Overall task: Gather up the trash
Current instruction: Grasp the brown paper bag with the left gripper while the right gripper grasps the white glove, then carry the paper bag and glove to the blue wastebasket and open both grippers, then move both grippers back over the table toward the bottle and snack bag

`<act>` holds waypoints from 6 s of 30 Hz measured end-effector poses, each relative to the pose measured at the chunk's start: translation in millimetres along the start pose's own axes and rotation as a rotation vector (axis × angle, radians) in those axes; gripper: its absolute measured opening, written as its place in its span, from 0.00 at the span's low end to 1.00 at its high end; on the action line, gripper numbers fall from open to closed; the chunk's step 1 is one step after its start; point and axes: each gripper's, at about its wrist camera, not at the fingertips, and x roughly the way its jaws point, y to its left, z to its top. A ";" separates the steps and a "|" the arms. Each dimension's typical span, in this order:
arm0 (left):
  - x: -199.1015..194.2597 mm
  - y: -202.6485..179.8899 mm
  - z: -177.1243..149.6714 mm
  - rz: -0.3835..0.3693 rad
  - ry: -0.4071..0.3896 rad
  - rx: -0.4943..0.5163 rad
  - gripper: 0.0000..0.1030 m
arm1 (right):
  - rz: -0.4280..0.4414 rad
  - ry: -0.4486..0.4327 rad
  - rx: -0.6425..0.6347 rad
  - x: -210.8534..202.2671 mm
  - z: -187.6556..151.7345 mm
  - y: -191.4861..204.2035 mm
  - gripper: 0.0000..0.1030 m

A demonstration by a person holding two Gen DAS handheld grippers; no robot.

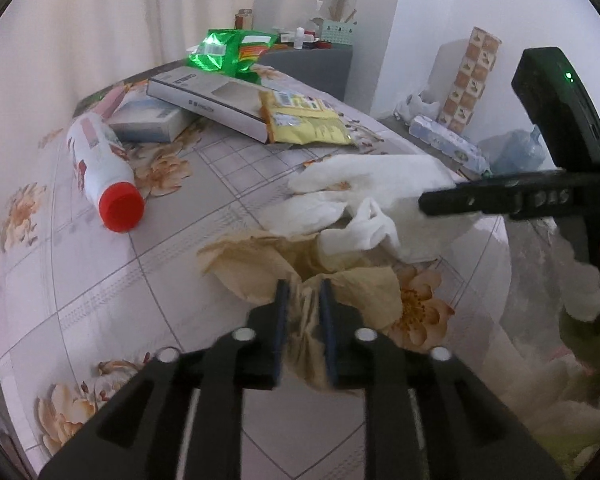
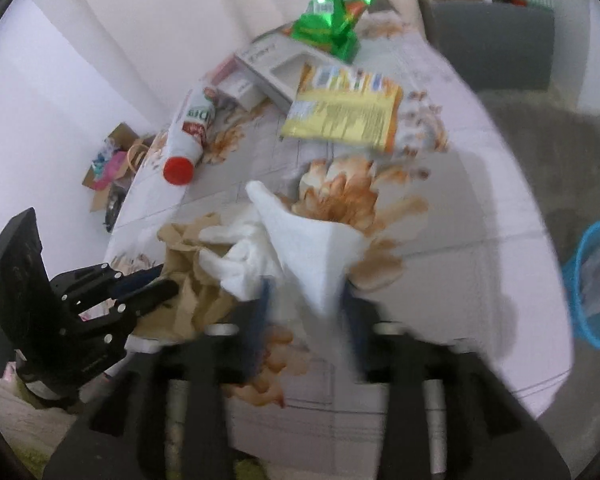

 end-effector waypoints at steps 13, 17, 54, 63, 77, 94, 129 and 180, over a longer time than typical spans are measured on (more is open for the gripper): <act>-14.7 16.6 -2.8 0.010 -0.056 0.016 0.66 | -0.009 -0.046 -0.163 17.8 43.5 18.7 0.75; 6.6 13.4 0.9 0.004 -0.017 0.037 0.72 | -0.044 0.015 -0.190 39.2 28.3 18.7 0.76; 13.5 16.4 -20.7 0.077 0.003 0.048 0.13 | -0.198 0.001 -0.182 42.0 3.9 12.5 0.03; -28.2 10.4 -2.5 0.059 -0.089 0.038 0.13 | -0.085 -0.110 -0.072 -7.1 -6.2 7.4 0.02; 14.9 -115.6 121.7 -0.261 -0.111 0.237 0.13 | -0.135 -0.430 0.279 -126.9 -35.5 -98.8 0.02; 245.3 -303.3 228.3 -0.460 0.268 0.356 0.13 | -0.342 -0.394 0.731 -93.6 -59.7 -330.9 0.02; 485.4 -402.2 229.9 -0.359 0.537 0.308 0.58 | -0.321 -0.248 1.100 5.3 -125.1 -539.0 0.45; 148.1 -168.3 220.4 -0.431 0.068 0.121 0.60 | -0.684 0.314 1.029 137.4 -92.5 -647.1 0.00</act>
